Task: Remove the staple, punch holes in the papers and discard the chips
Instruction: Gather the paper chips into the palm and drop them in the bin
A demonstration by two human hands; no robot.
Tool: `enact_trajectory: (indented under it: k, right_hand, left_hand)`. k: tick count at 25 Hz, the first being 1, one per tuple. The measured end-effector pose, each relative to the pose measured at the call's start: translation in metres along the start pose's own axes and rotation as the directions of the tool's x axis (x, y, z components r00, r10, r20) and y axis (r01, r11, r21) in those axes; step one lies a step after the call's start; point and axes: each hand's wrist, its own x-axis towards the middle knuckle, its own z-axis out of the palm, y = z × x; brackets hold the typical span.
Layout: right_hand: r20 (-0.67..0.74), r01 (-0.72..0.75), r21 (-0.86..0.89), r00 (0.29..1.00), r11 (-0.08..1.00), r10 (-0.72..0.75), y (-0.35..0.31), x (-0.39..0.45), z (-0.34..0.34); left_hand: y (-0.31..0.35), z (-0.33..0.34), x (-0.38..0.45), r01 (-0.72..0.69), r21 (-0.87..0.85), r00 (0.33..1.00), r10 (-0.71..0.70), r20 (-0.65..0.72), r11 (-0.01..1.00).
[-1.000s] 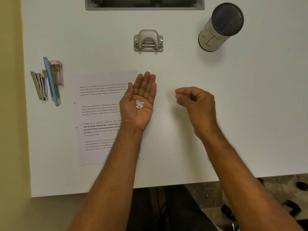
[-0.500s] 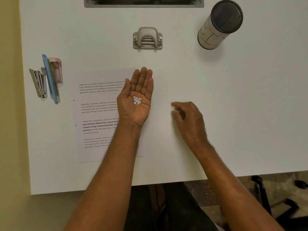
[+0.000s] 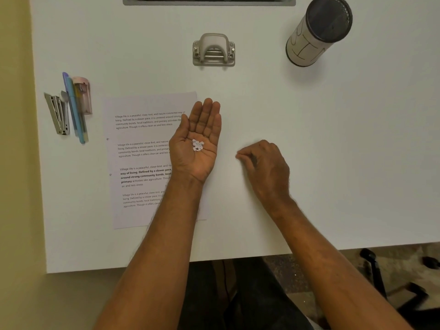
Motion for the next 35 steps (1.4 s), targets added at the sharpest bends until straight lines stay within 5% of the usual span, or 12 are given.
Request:
enact_trajectory:
  k: [4, 8, 11, 16, 23, 25, 29, 35]
  right_hand:
    - [-0.005, 0.054, -0.097, 0.998, 0.994, -0.055, -0.003, -0.003, 0.004]
    - [-0.011, -0.246, 0.316, 0.965, 0.917, 0.262, -0.018, 0.009, -0.011]
    - [-0.032, -0.130, 0.469, 0.986, 0.873, 0.165, -0.047, 0.014, -0.025]
    - [0.022, 0.086, 0.255, 0.995, 0.963, -0.095, -0.075, 0.009, -0.024]
    - [-0.190, 0.050, 0.292, 0.982, 0.955, 0.007, -0.043, 0.004, -0.019]
    - [-0.093, 0.012, 0.146, 0.996, 0.989, 0.002, -0.022, -0.007, -0.011]
    - [0.280, 0.300, -0.212, 0.930, 0.930, -0.236, 0.001, -0.034, 0.021]
    - [0.187, 0.347, -0.286, 0.935, 0.893, -0.303, 0.007, 0.013, 0.036]
  left_hand:
    - [0.000, -0.004, -0.001, 0.008, 0.005, 1.000, -0.008, 0.001, 1.000]
    - [-0.003, -0.007, -0.001, 0.029, 0.013, 1.000, -0.029, 0.003, 0.999]
    - [-0.011, -0.005, 0.000, 0.042, 0.039, 0.999, -0.042, -0.001, 0.998]
    - [-0.027, 0.005, 0.001, 0.065, 0.104, 0.998, -0.066, 0.007, 0.992]
    - [-0.020, 0.012, 0.009, 0.058, 0.026, 0.997, -0.059, 0.048, 0.998]
    - [-0.013, 0.014, 0.012, 0.039, -0.015, 0.998, -0.038, 0.054, 0.999]
    - [-0.009, 0.017, 0.017, 0.020, -0.007, 0.999, -0.020, 0.043, 1.000]
    - [-0.019, 0.020, 0.020, 0.029, 0.028, 0.999, -0.030, 0.042, 0.999]
